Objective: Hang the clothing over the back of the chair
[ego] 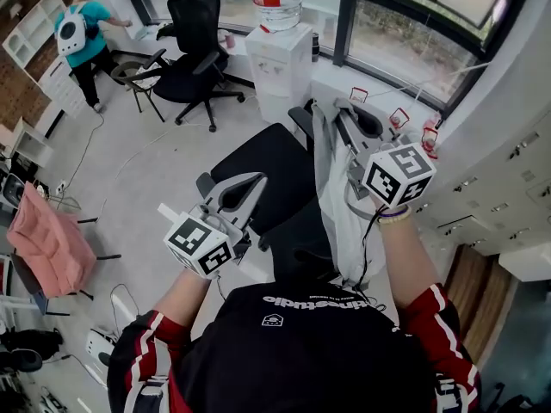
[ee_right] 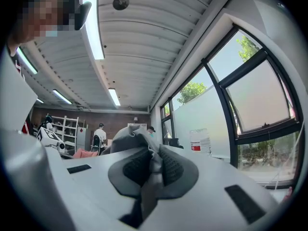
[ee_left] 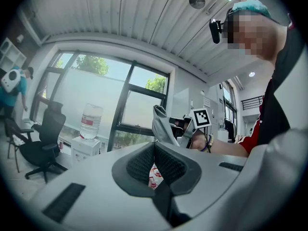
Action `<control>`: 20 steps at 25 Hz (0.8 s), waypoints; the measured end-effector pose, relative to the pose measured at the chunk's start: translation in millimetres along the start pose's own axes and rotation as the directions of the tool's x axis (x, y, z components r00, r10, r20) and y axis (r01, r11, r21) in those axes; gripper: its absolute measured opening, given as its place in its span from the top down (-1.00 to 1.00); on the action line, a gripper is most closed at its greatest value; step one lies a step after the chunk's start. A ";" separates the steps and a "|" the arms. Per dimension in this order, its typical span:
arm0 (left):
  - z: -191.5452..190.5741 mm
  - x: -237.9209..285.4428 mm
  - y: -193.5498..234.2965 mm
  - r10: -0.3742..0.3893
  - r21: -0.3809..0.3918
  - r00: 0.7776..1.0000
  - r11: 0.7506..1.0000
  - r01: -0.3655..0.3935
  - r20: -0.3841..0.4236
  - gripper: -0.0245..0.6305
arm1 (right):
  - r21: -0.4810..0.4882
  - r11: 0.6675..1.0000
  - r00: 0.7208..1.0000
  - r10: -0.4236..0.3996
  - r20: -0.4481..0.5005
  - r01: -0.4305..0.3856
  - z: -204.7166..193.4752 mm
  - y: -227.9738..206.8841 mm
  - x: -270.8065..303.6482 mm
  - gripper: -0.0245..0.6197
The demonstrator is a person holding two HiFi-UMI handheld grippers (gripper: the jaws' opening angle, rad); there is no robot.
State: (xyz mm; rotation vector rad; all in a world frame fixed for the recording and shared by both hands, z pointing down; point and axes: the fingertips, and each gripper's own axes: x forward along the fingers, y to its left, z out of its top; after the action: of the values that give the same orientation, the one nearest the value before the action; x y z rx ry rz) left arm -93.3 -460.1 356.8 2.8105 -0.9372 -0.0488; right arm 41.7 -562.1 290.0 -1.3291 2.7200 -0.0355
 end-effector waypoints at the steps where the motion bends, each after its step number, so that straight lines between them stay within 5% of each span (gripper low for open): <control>1: 0.0 1.2 4.2 0.002 -0.001 1.000 1.000 -0.002 -0.001 0.85 | -0.004 1.000 1.000 0.007 0.000 -0.007 0.1 -0.7 8.9 0.84; 20: -8.0 -19.1 45.0 0.062 -0.049 0.998 0.997 -0.063 -0.005 0.85 | -0.043 0.999 0.998 0.020 0.053 -0.017 3.8 -15.1 138.3 0.84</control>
State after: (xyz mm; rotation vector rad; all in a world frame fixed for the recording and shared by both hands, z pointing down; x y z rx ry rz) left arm -134.6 -482.8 372.2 2.7342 -1.0085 -0.0577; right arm -30.3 -680.3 274.5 -1.2961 2.7027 0.0591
